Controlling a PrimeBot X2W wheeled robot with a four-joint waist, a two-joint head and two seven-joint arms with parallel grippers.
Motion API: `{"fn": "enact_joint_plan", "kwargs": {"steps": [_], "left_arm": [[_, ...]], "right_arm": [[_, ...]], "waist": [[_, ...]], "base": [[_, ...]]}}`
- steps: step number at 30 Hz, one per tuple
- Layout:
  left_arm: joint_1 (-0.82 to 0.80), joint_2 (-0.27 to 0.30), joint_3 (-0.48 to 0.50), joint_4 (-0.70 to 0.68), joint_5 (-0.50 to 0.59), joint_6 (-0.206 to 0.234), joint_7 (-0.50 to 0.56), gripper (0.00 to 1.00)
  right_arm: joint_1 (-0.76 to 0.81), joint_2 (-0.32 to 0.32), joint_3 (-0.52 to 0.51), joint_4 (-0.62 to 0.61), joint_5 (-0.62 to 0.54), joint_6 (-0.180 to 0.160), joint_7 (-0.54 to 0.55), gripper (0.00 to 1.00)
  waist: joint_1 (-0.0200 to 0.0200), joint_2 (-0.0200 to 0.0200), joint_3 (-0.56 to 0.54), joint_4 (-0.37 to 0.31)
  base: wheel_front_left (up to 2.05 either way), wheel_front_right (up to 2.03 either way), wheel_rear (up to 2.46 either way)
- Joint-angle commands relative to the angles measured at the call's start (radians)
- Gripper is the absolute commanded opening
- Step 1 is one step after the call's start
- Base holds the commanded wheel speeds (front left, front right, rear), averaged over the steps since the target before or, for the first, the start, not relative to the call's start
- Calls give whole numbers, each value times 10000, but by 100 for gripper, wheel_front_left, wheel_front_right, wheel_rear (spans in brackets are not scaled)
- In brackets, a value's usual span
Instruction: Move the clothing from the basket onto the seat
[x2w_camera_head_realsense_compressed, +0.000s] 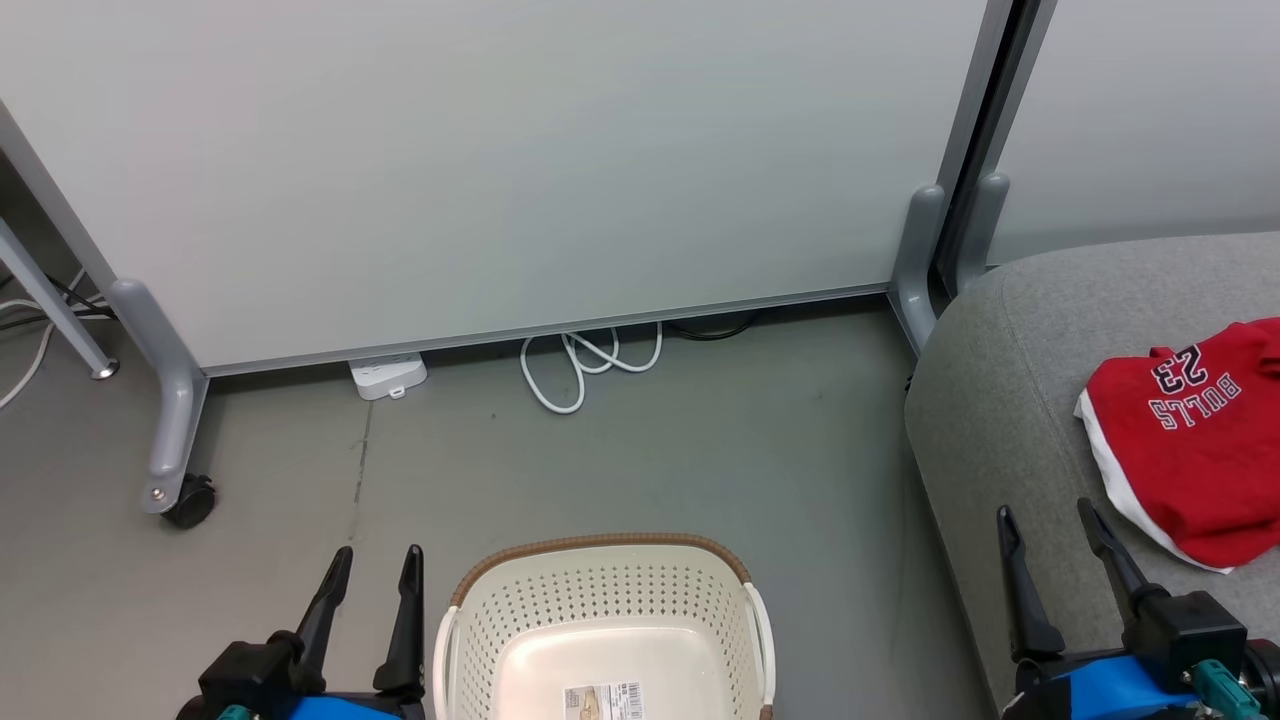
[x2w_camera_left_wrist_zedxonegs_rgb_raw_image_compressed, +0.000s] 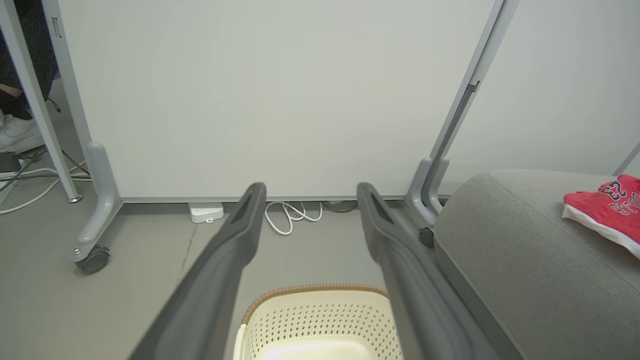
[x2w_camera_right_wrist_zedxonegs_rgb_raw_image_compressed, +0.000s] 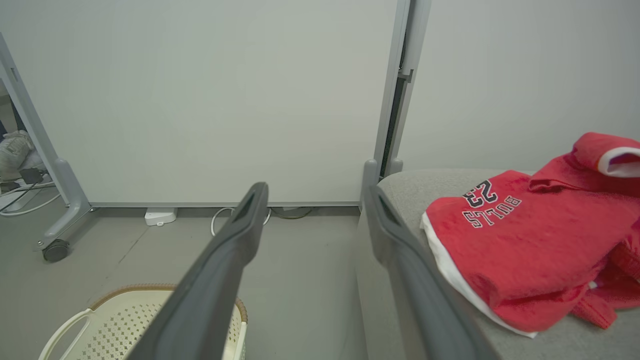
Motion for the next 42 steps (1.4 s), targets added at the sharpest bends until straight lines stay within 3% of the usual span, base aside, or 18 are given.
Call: {"fn": "enact_joint_plan", "kwargs": {"steps": [1,16,17,29,42], "left_arm": [[96,21,-41,47,-20,-41,-31,100],[44,31,-193,187,-86,-42,-31,100],[2,-4,-183,165,-64,0,0,0],[536,-105,-181,1176,-127,6,84,0],[375,-59,150,877,-2420,-1,669,0]], "right_arm": [[124,46,-27,25,78,-11,-29,100],[113,47,69,54,355,-11,-29,100],[8,8,60,48,313,0,-16,0],[170,38,59,1215,398,2,82,0],[-141,38,-15,1366,3105,1,466,0]], "waist": [[0,0,-8,1],[0,0,-32,-79],[0,0,-31,-81],[0,0,-35,-85],[0,0,-35,-77]], "base": [[0,0,0],[0,0,0],[0,0,0],[0,0,0],[0,0,0]]}}
